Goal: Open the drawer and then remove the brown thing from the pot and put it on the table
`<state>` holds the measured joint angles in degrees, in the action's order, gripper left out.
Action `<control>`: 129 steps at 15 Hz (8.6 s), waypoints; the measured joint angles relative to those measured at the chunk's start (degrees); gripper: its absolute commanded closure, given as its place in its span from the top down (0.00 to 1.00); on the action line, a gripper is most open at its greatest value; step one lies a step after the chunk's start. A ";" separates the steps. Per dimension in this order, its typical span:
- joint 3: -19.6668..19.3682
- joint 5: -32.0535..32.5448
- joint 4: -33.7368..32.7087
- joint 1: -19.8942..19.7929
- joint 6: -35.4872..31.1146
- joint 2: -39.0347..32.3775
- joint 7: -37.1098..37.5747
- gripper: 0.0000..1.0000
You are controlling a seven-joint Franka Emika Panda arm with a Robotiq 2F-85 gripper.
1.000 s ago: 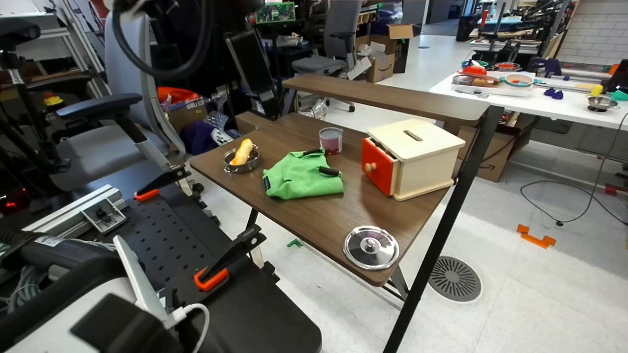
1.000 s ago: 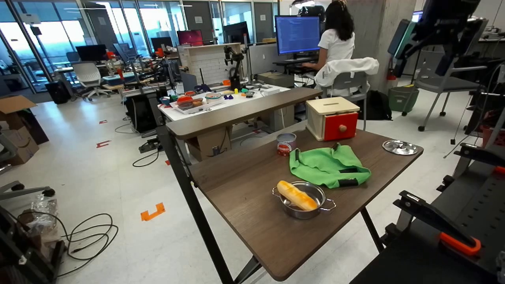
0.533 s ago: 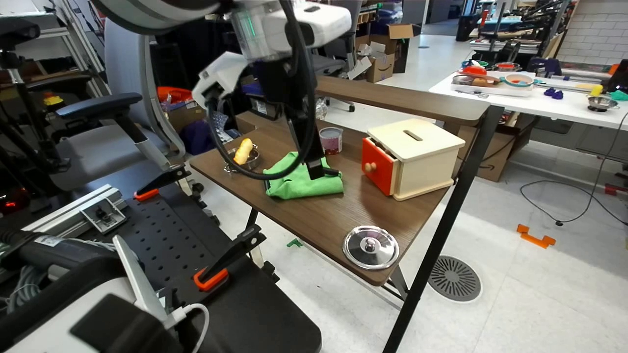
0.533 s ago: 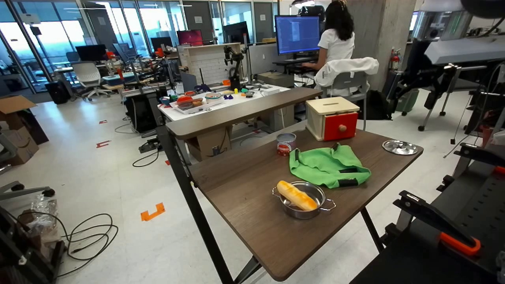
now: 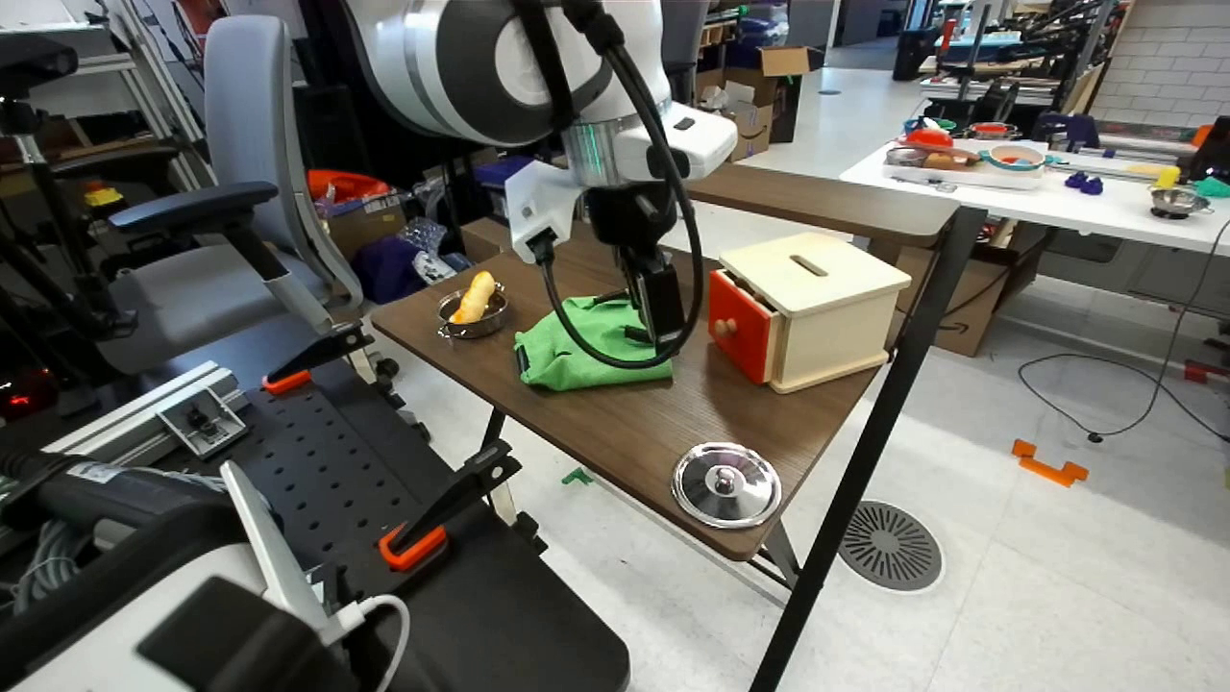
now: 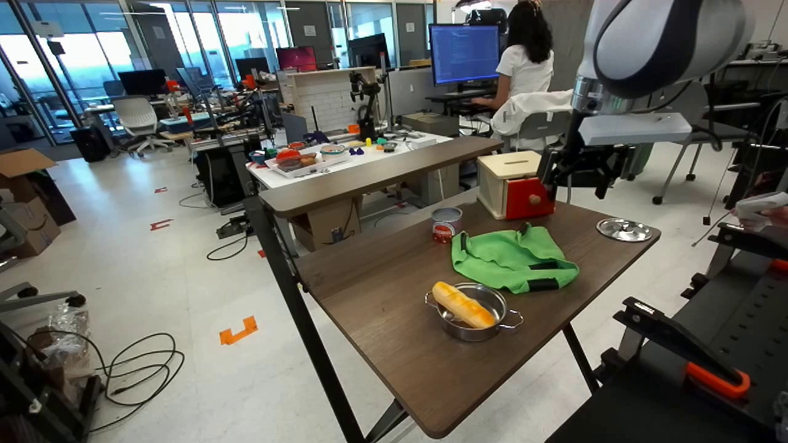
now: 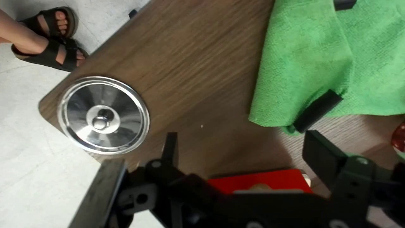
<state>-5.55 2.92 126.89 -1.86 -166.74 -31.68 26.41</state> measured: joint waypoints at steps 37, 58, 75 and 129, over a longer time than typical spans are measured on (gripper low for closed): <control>-9.06 -2.93 -17.78 10.26 1.75 -14.58 -0.25 0.07; -9.00 -3.07 -6.77 14.74 8.25 -6.88 2.45 0.89; -4.16 -3.38 -4.16 14.40 15.22 10.75 3.59 1.00; 8.11 -5.81 -7.51 19.26 6.89 -7.29 -12.57 1.00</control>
<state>2.56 -2.89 119.38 17.40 -159.85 -38.97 13.85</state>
